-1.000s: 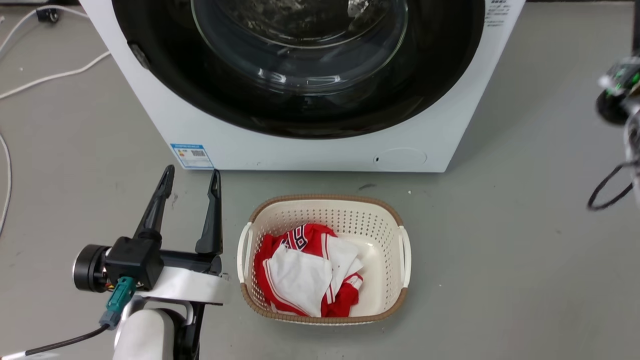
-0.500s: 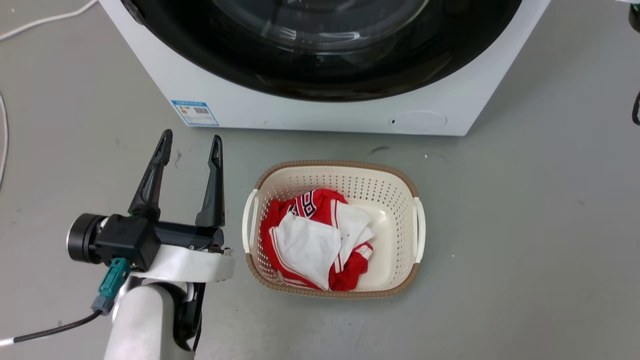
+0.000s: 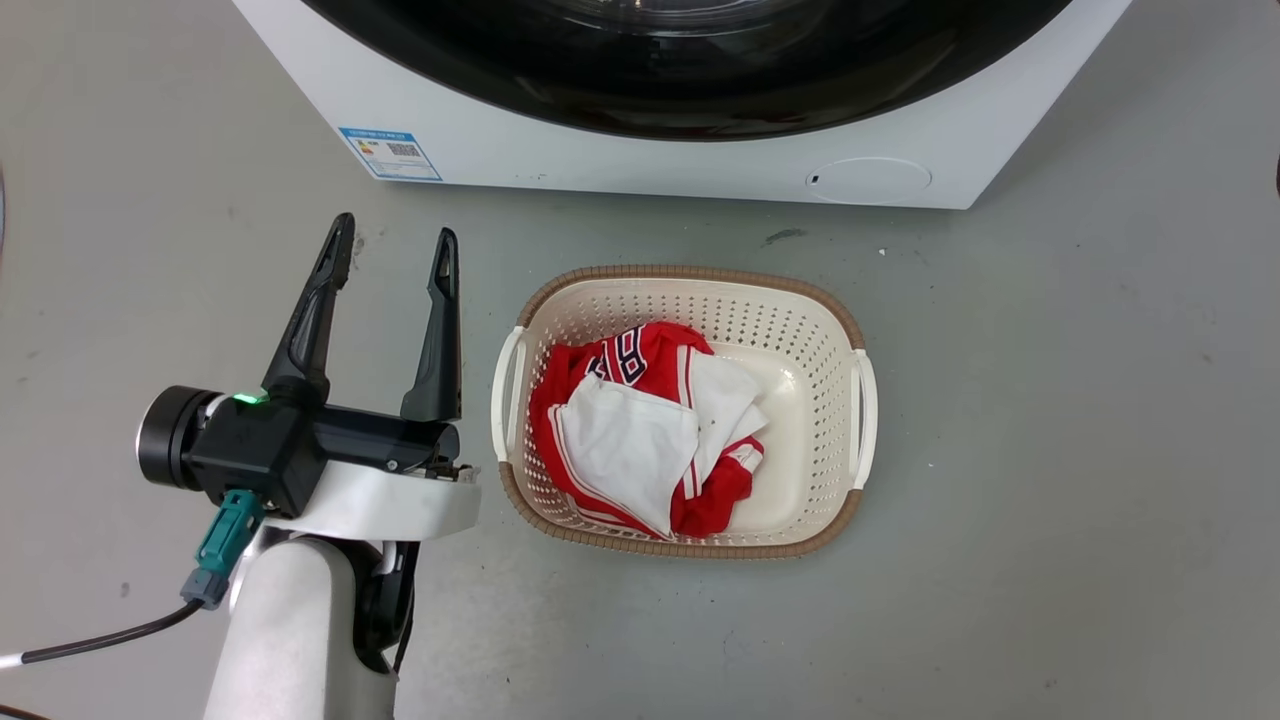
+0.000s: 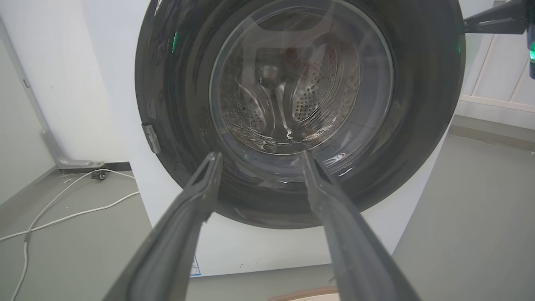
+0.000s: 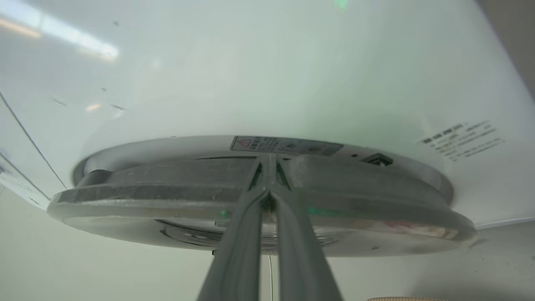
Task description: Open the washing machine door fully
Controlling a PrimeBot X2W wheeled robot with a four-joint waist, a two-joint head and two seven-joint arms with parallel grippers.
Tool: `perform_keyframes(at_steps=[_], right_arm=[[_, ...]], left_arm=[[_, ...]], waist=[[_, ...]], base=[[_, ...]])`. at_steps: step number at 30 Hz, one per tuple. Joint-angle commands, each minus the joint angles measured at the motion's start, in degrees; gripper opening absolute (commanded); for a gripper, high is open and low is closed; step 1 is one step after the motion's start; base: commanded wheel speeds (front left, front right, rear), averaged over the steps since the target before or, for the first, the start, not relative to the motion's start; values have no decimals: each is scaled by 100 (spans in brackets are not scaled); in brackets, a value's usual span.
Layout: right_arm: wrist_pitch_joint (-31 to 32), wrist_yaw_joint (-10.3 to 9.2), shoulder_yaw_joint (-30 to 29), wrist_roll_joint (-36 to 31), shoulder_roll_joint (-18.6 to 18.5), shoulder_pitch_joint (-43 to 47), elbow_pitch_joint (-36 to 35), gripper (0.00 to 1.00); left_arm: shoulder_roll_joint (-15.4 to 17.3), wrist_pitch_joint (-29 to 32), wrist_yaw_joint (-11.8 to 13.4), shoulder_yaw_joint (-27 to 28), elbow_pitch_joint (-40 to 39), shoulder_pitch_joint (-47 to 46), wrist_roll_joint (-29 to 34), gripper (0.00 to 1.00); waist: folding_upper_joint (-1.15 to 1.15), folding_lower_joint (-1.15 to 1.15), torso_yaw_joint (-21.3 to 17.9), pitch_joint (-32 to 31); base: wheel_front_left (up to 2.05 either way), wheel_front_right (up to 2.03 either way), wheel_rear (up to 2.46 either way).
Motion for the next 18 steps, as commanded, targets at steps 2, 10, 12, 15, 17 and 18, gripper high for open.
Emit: perform_keyframes(at_steps=[2,10,12,15,17,18], right_arm=[[-48,0,-1,-38,-20,-66,48,0],[-86,0,-37,-78,-50,-122,69,0],[-24,0,-53,-63,-45,-140,69,0],[110,0,-22,-106,-54,-209,69,0],[181,0,-26,-112,-69,-240,66,0],[211,0,-20,-125,-77,-252,63,0]], left_arm=[[-3,-16,-9,-20,-6,-81,-25,100],[-5,-16,-12,-59,14,-134,-67,100],[-5,-16,-13,-75,16,-133,-77,100],[-6,-16,-13,-111,20,-166,-87,100],[-7,-16,-13,-144,30,-194,-75,100],[-7,-16,-13,-159,33,-204,-77,100]], waist=[[0,-1,24,57],[0,-1,52,220],[0,-1,60,253],[0,-1,74,288],[0,-1,85,308],[0,-1,90,314]], base=[[0,0,0],[0,0,0],[0,0,0],[0,0,0],[0,0,0],[0,0,0]])
